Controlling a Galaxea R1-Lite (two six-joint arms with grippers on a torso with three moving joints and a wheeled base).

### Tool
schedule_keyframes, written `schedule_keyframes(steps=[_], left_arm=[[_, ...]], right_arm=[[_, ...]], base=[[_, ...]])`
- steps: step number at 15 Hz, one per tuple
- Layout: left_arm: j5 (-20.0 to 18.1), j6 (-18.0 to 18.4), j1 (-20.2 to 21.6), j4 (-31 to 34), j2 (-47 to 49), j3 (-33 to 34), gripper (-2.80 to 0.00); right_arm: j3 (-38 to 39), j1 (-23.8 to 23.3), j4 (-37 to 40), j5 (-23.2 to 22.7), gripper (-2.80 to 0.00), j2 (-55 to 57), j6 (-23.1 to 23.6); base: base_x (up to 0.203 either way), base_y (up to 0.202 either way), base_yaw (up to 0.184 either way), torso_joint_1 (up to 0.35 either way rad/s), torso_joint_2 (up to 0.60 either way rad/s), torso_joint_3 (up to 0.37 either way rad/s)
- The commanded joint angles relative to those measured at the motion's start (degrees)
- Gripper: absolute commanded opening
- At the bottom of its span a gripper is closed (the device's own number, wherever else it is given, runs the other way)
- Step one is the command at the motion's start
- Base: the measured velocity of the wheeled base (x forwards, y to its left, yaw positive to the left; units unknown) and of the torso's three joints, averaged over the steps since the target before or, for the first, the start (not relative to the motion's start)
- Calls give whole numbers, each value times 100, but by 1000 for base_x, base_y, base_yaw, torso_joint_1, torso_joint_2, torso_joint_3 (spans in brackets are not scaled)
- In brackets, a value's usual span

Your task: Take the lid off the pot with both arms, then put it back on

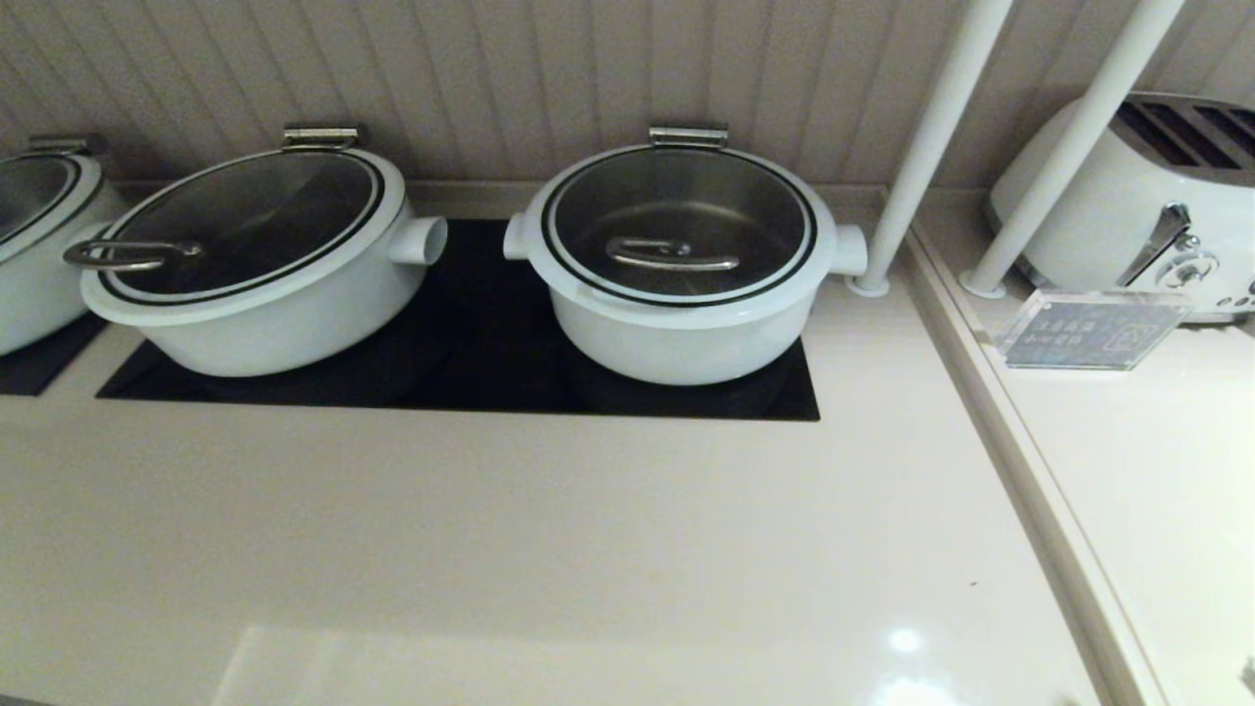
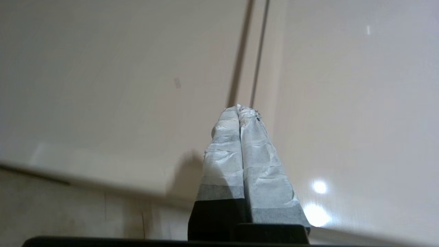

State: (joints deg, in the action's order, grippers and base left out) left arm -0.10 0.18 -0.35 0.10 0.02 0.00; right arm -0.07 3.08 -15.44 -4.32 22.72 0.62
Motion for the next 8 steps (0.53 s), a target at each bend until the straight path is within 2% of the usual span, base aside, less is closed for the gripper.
schedule_keyframes(steps=[1, 4, 7, 8], left_arm=[[1, -1, 0, -2, 6, 0, -280], [1, -1, 0, 7, 6, 0, -280], [1, -1, 0, 1, 6, 0, -280], [1, -1, 0, -10, 6, 0, -280]], right_arm=[[6, -49, 914, 99, -280, -936, 35], [-29, -209, 1265, 209, -280, -1588, 64], [-24, -243, 1295, 259, -280, -2260, 59], [2, -241, 1354, 479, -280, -2272, 49]], base=[[0, 0, 0, 0, 0, 0], [0, 0, 0, 0, 0, 0], [0, 0, 0, 0, 0, 0], [0, 0, 0, 0, 0, 0]])
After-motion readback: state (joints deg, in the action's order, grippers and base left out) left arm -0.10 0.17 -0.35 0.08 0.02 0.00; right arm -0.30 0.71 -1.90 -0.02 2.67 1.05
